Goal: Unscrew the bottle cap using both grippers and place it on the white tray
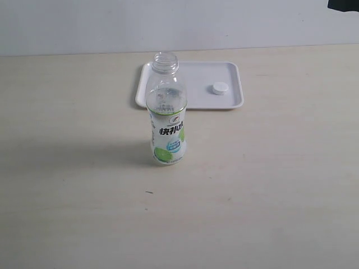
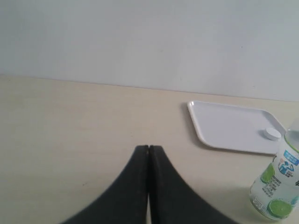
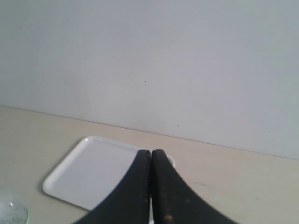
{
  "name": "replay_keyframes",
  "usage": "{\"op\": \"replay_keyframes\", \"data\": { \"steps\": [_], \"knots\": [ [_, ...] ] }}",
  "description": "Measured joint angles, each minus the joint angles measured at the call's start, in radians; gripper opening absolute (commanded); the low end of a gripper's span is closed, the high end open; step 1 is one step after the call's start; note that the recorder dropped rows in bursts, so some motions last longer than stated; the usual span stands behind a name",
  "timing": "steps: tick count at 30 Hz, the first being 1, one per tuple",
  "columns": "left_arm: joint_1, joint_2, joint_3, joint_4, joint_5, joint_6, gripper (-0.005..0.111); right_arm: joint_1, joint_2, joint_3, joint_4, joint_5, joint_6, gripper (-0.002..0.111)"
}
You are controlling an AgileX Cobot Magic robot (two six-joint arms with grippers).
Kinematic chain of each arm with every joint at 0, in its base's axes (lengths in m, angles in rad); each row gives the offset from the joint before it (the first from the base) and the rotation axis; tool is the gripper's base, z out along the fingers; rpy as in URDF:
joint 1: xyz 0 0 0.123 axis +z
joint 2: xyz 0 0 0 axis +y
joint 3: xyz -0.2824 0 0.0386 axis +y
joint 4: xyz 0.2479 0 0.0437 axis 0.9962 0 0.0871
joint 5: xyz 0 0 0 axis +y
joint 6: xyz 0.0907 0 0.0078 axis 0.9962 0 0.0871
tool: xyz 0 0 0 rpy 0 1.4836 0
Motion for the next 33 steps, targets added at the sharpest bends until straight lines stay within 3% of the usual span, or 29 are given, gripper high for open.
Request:
{"op": "replay_keyframes", "data": {
  "steps": [18,33],
  "knots": [
    [0.000,-0.221,0.184,0.023,-0.007,0.013,0.000,0.000,0.000,0.000,0.000,0.000,0.000,0.000],
    [0.143,-0.262,0.187,0.027,0.137,-0.046,0.000,0.000,0.000,0.000,0.000,0.000,0.000,0.000]
  ]
}}
